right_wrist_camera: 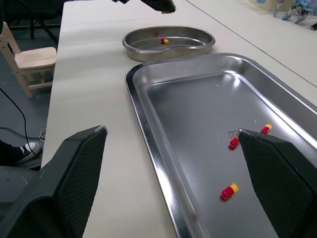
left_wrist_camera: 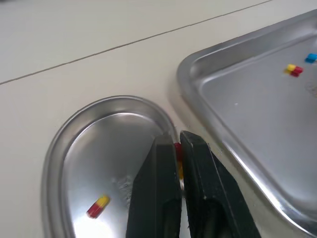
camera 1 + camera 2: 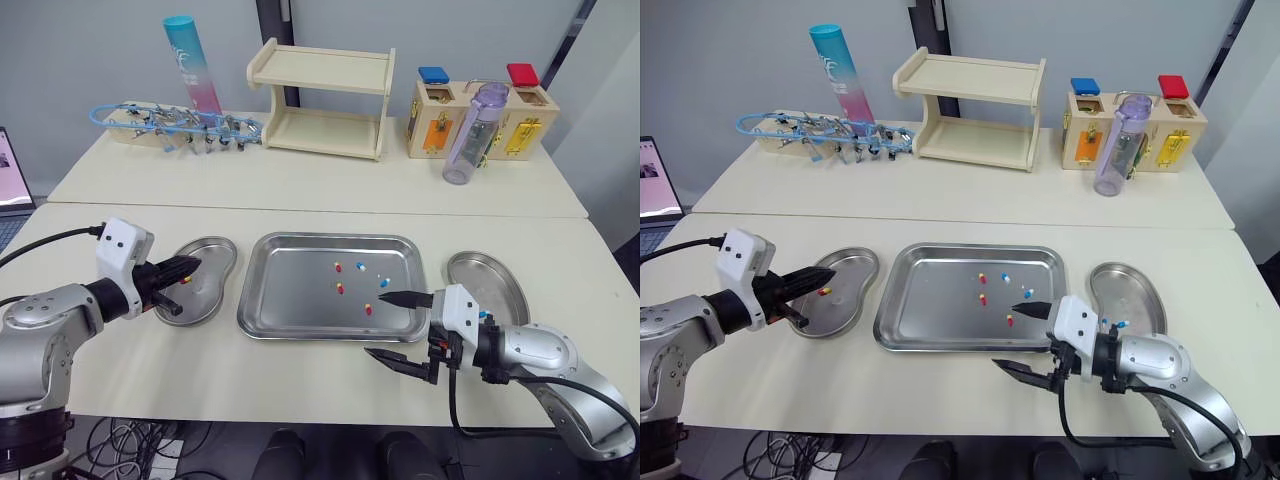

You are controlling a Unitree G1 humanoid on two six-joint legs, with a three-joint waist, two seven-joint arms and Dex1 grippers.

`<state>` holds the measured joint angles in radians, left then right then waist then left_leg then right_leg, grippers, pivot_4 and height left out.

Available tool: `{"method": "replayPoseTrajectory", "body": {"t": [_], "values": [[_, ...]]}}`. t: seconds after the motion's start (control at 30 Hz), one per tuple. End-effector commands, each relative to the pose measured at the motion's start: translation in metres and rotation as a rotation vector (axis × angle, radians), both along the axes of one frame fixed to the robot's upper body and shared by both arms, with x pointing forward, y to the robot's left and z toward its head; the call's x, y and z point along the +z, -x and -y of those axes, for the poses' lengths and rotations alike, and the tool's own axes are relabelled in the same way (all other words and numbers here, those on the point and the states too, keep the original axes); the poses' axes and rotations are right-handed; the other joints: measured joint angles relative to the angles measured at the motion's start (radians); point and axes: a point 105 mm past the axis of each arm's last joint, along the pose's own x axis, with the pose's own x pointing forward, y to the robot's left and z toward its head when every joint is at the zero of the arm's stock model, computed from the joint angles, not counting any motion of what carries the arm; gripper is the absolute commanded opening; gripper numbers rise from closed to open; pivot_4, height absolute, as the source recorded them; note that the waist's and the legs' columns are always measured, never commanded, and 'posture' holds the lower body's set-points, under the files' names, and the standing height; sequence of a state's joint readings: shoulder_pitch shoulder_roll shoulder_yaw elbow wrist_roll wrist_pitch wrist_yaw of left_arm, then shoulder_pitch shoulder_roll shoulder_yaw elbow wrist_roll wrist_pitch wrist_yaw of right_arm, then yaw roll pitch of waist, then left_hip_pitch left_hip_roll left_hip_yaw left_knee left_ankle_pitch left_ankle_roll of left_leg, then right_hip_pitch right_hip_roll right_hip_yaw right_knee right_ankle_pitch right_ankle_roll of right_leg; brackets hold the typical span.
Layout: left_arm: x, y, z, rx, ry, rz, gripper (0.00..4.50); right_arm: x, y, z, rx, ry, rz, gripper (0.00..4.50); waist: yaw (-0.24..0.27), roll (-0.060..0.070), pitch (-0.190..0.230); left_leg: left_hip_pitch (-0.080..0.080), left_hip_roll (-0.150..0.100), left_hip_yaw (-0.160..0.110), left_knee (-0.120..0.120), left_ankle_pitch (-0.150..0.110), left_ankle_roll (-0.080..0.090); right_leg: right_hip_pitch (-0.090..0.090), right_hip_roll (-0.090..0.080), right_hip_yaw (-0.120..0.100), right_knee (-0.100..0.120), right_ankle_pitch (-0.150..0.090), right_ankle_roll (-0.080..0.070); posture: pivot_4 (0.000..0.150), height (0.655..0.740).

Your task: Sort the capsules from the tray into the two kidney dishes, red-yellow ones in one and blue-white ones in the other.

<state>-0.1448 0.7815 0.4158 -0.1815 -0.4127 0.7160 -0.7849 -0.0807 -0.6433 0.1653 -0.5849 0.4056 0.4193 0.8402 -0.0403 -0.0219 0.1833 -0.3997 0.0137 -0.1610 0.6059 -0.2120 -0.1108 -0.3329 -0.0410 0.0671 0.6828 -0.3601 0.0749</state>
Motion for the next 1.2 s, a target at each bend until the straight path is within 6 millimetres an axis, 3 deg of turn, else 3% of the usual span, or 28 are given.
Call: {"method": "replayPoseTrajectory", "body": {"t": [0.03, 0.27, 0.43, 0.53, 0.63, 0.73, 0.9, 1.07, 1.2], "values": [[0.015, 0.001, -0.008, 0.047, -0.01, 0.069, 0.71, 0.008, 0.002, -0.004, 0.035, -0.013, 0.042, 4.5, 0.001, 0.0, 0.0, 0.0, 0.0, 0.0, 0.0, 0.0, 0.0, 0.0, 0.0, 0.0, 0.0, 0.0, 0.0, 0.15, 0.74], [0.022, 0.004, -0.01, 0.056, 0.008, 0.086, 2.93, 0.008, 0.001, -0.004, 0.043, -0.013, 0.045, 4.5, 0.005, 0.0, 0.0, 0.0, 0.0, 0.0, 0.0, 0.0, 0.0, 0.0, 0.0, 0.0, 0.0, 0.0, 0.0, 0.15, 0.74], [0.035, 0.007, -0.026, 0.103, 0.013, 0.142, 4.49, 0.008, -0.001, 0.0, 0.031, -0.003, 0.06, 4.5, 0.006, 0.0, 0.0, 0.0, 0.0, 0.0, 0.0, 0.0, 0.0, 0.0, 0.0, 0.0, 0.0, 0.0, 0.0, 0.15, 0.74], [0.038, 0.014, -0.045, 0.134, -0.013, 0.148, 4.49, 0.011, -0.003, 0.011, -0.007, 0.011, 0.069, 4.5, 0.005, 0.0, 0.0, 0.0, 0.0, 0.0, 0.0, 0.0, 0.0, -0.001, 0.0, 0.0, 0.0, 0.0, 0.0, 0.15, 0.74], [0.031, 0.029, -0.083, 0.232, -0.064, 0.143, 4.49, 0.015, -0.003, 0.043, -0.104, 0.074, 0.083, 4.5, 0.007, 0.0, 0.0, 0.0, 0.0, 0.001, -0.001, 0.0, 0.0, -0.001, 0.0, 0.001, -0.001, 0.0, 0.0, 0.15, 0.74], [0.02, 0.042, -0.104, 0.282, -0.123, 0.146, 4.49, 0.017, -0.003, 0.068, -0.186, 0.124, 0.104, 4.5, 0.008, 0.0, 0.0, 0.0, 0.0, 0.001, -0.002, 0.0, 0.0, -0.001, 0.0, 0.001, -0.001, 0.0, 0.0, 0.15, 0.74], [-0.025, 0.081, -0.149, 0.392, -0.151, -0.022, 4.49, 0.017, 0.006, 0.152, -0.386, 0.299, 0.07, 4.5, 0.008, -0.001, 0.0, 0.0, 0.0, 0.002, -0.003, 0.0, 0.0, -0.001, -0.001, 0.002, -0.002, 0.0, 0.0, 0.15, 0.74], [-0.053, 0.105, -0.154, 0.389, -0.106, -0.131, 4.49, 0.01, 0.019, 0.224, -0.516, 0.505, 0.024, 4.5, 0.008, -0.002, -0.001, 0.001, 0.0, 0.003, -0.003, 0.0, 0.0, 0.0, -0.001, 0.002, -0.002, 0.0, 0.0, 0.15, 0.74], [-0.064, 0.118, -0.155, 0.407, -0.098, -0.162, 4.49, 0.002, 0.023, 0.249, -0.556, 0.551, -0.046, 4.5, 0.006, -0.003, -0.002, 0.002, 0.0, 0.003, -0.004, 0.0, 0.0, 0.0, 0.0, 0.002, -0.002, 0.0, 0.0, 0.15, 0.74]]}}
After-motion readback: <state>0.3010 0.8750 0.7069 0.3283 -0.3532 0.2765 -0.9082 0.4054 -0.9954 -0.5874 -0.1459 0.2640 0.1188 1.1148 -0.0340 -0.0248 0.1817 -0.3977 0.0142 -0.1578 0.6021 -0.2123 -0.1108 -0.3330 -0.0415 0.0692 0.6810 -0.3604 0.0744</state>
